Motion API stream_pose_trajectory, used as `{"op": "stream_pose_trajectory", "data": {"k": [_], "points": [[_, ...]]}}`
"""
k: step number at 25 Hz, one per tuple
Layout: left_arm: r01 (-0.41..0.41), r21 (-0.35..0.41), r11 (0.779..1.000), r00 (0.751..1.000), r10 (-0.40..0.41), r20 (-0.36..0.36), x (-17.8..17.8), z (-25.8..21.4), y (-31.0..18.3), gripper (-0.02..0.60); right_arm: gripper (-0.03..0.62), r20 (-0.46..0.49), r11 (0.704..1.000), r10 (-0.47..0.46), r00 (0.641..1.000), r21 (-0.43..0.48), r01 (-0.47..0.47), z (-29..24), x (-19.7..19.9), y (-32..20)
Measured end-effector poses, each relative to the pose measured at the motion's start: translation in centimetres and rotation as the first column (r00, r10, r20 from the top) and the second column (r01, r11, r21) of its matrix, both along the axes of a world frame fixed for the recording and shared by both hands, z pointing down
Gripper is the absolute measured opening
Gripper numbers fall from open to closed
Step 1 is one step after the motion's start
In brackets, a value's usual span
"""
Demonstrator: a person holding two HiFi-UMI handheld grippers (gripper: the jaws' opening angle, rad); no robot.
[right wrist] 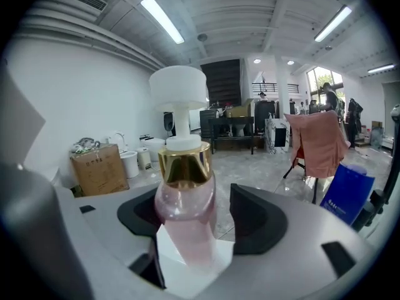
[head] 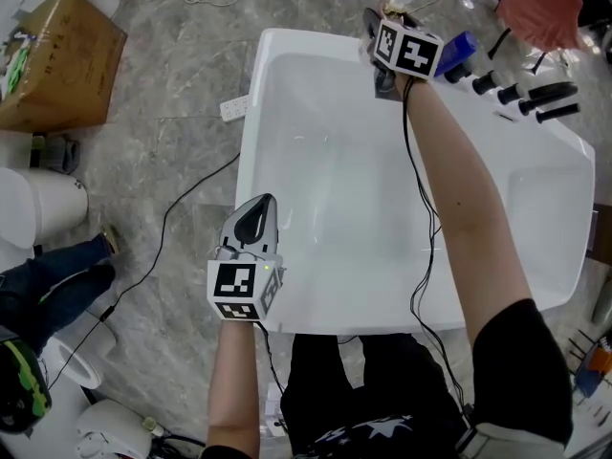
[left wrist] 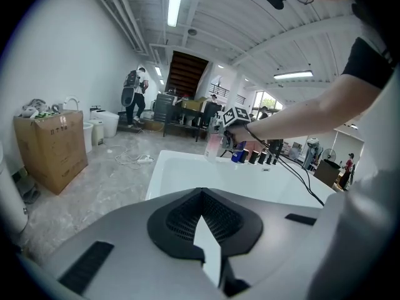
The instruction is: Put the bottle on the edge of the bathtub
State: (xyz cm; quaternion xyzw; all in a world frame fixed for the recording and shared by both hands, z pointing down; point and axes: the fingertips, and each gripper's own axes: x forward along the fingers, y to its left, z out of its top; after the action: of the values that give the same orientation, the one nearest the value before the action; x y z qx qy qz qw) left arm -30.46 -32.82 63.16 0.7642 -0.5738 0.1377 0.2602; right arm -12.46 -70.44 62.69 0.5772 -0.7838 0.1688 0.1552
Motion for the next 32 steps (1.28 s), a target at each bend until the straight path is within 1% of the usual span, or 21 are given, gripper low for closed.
{"op": "stream_pose_trajectory", "data": {"k": [4, 8, 10, 13, 17, 18, 20, 23, 26, 28, 31, 32], "points": [[-0.012, 0.004, 1.000, 1.000, 0.012, 0.002, 0.2, -0.9, 0.3, 0.015, 0.293, -0.007, 1.000, -0.017, 1.000, -0.012, 0.017, -0.7, 0.2, 1.8], [-0.026, 0.009, 1.000, 1.000, 0.026, 0.001, 1.1, -2.5, 1.0, 0.015, 0.295, -0.006, 0.998, -0.038, 0.999, -0.042, 0.038, -1.2, 0.8, 5.3], [-0.038, 0.018, 0.999, 0.999, 0.038, 0.004, 1.7, -3.8, 1.3, 0.015, 0.295, 0.002, 0.997, -0.048, 0.999, -0.058, 0.048, -1.9, 1.3, 7.3], [-0.070, 0.043, 0.997, 0.997, 0.069, 0.028, 2.4, -6.1, 1.4, 0.015, 0.295, 0.039, 0.996, -0.064, 0.997, -0.065, 0.067, -4.0, 1.9, 10.2], [-0.099, 0.047, 0.994, 0.995, 0.097, 0.027, 3.7, -9.7, 2.6, 0.015, 0.291, 0.066, 0.989, -0.111, 0.992, -0.094, 0.117, -7.0, 3.1, 16.0], [-0.099, 0.047, 0.994, 0.995, 0.098, 0.030, 4.1, -10.6, 3.3, 0.015, 0.281, 0.071, 0.986, -0.127, 0.989, -0.099, 0.134, -7.9, 3.5, 17.5], [-0.093, 0.048, 0.995, 0.995, 0.091, 0.040, 4.9, -12.2, 4.7, 0.015, 0.229, 0.087, 0.983, -0.151, 0.985, -0.094, 0.159, -9.6, 4.4, 20.3], [-0.063, 0.052, 0.997, 0.997, 0.061, 0.052, 6.7, -14.4, 6.9, 0.015, 0.178, 0.117, 0.977, -0.181, 0.976, -0.088, 0.192, -12.0, 6.5, 23.9], [-0.028, 0.043, 0.999, 0.999, 0.027, 0.040, 9.7, -15.8, 9.5, 0.015, 0.108, 0.139, 0.968, -0.222, 0.965, -0.086, 0.235, -13.7, 9.7, 27.9], [-0.012, 0.036, 0.999, 0.999, 0.011, 0.034, 12.2, -16.3, 11.2, 0.015, 0.039, 0.155, 0.963, -0.247, 0.956, -0.075, 0.261, -14.8, 12.0, 30.2], [0.018, 0.013, 1.000, 0.999, -0.018, 0.042, 15.6, -16.7, 13.9, 0.015, 0.025, 0.233, 0.949, -0.287, 0.929, -0.062, 0.308, -15.8, 14.8, 33.8], [0.037, 0.007, 0.999, 0.999, -0.037, 0.038, 16.8, -16.7, 14.8, 0.015, 0.023, 0.245, 0.942, -0.307, 0.920, -0.063, 0.331, -15.9, 15.7, 34.9]]}}
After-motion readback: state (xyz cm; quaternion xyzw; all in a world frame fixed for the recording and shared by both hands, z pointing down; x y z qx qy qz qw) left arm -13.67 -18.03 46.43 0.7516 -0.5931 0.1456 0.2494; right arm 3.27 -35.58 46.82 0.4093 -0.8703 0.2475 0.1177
